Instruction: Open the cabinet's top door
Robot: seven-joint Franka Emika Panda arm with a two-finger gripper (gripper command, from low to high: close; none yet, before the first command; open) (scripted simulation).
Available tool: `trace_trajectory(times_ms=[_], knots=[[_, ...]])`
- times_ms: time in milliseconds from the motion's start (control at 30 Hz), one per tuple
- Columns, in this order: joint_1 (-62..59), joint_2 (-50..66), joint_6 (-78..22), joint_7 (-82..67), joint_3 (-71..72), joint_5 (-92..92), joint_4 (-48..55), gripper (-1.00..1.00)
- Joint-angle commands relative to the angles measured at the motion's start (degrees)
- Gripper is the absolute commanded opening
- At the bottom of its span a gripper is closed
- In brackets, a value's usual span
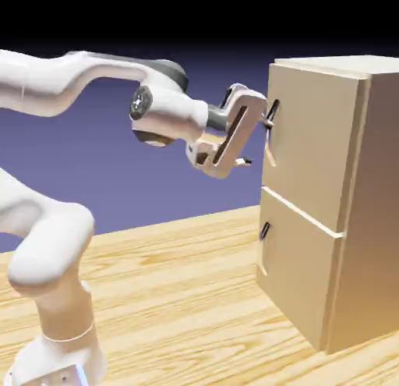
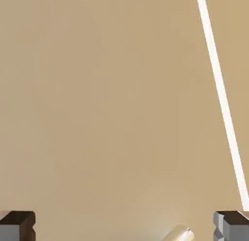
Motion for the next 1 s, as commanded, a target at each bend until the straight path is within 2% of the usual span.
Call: trace_trajectory(times_ms=[0, 833, 967], knots=[[-0.7, -0.4, -0.2, 1.0, 0.8, 2.5, 0.2, 0.0], [-19.0, -10.7, -4.6, 25.6, 22.0, 64.8, 6.1, 0.0], [-23.6, -9.0, -5.8, 25.6, 24.8, 67.0, 9.1, 0.0]])
